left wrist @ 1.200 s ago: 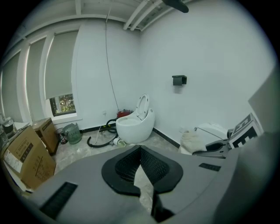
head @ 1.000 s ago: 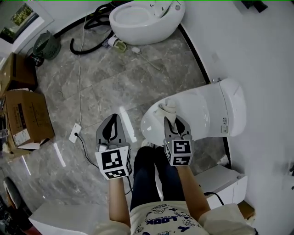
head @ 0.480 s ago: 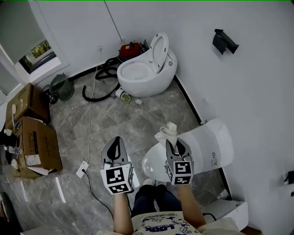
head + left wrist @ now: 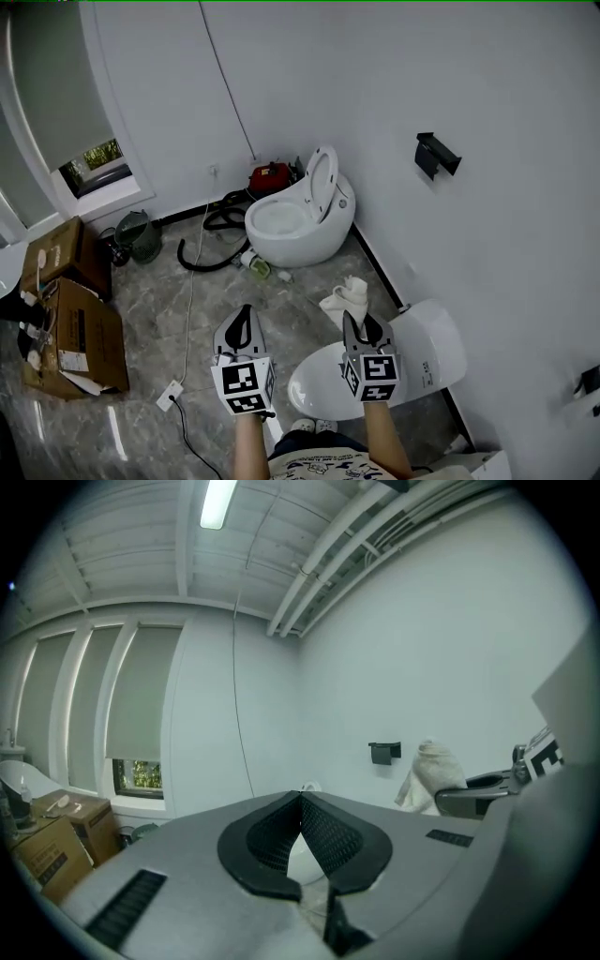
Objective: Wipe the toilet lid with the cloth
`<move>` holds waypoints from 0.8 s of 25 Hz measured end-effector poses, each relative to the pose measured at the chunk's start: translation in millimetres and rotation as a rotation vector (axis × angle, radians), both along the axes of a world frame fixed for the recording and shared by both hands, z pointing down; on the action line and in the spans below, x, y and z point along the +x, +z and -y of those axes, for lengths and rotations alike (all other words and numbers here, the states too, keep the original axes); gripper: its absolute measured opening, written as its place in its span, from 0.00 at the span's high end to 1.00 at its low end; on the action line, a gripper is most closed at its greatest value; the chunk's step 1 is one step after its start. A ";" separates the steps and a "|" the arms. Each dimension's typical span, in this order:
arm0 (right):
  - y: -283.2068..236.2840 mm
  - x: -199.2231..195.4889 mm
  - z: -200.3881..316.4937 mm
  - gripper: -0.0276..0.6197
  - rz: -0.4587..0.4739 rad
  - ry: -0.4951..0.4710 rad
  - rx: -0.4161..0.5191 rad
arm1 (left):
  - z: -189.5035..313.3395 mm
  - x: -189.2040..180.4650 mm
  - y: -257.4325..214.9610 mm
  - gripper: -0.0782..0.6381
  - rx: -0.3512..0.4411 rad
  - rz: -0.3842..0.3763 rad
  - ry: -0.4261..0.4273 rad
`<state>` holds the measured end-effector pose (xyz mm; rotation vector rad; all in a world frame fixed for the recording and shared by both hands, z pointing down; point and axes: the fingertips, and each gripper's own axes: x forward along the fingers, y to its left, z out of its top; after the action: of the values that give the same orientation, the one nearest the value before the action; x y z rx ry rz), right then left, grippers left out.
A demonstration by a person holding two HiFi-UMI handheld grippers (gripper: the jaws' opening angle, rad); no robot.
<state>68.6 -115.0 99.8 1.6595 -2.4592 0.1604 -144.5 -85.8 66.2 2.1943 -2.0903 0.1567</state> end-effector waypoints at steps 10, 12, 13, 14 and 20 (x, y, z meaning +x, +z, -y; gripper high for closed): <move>-71.0 29.4 -2.1 0.81 0.036 0.029 0.138 | -6.2 25.1 -52.2 0.89 0.117 0.011 0.032; -73.9 33.4 -2.8 0.81 0.044 0.034 0.144 | -7.2 25.4 -56.0 0.89 0.123 0.016 0.029; -73.6 35.2 -3.4 0.81 0.049 0.036 0.143 | -8.0 25.7 -57.0 0.89 0.125 0.018 0.028; -73.0 36.4 -4.3 0.81 0.053 0.038 0.140 | -9.1 25.5 -57.6 0.89 0.126 0.020 0.027; -71.0 31.1 -9.9 0.81 0.078 0.025 0.123 | -16.7 22.0 -60.0 0.89 0.129 0.020 0.023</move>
<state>99.7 -105.1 28.8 1.7653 -2.5545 0.0799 -122.5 -69.2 6.2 2.2985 -2.1427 0.0472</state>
